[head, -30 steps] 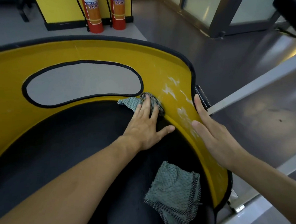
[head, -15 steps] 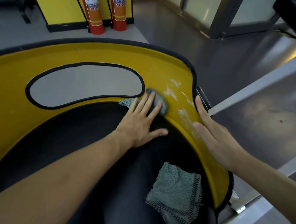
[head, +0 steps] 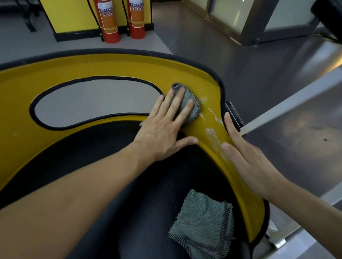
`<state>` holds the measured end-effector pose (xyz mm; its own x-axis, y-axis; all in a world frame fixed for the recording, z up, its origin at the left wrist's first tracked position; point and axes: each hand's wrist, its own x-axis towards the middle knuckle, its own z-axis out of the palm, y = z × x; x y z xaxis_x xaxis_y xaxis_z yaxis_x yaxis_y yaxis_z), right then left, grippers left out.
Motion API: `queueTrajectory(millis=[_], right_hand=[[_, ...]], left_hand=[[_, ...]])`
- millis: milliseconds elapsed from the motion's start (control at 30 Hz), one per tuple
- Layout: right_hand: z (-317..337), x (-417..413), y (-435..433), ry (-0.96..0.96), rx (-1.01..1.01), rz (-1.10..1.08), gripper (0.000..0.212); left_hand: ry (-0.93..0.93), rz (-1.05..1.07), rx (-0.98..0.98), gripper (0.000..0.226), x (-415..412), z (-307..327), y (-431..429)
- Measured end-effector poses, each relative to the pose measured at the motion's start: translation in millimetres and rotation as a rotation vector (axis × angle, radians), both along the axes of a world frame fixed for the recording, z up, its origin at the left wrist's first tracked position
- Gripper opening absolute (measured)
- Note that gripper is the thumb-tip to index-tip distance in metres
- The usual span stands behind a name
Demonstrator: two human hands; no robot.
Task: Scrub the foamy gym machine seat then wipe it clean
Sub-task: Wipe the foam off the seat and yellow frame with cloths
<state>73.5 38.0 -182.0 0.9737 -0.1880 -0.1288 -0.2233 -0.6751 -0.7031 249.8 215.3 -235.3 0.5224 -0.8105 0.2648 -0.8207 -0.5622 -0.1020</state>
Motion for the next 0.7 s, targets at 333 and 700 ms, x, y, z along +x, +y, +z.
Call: queueTrajectory(millis=[333,700], right_hand=[[0,0,1,0.001,-0.033,0.001,0.066],[1,1,2,0.012,-0.034,0.006,0.071]], left_hand=[[0.019,0.05,-0.132,0.1,-8,6,-15],[0.041,0.272,0.026,0.104,-7,-28,12]])
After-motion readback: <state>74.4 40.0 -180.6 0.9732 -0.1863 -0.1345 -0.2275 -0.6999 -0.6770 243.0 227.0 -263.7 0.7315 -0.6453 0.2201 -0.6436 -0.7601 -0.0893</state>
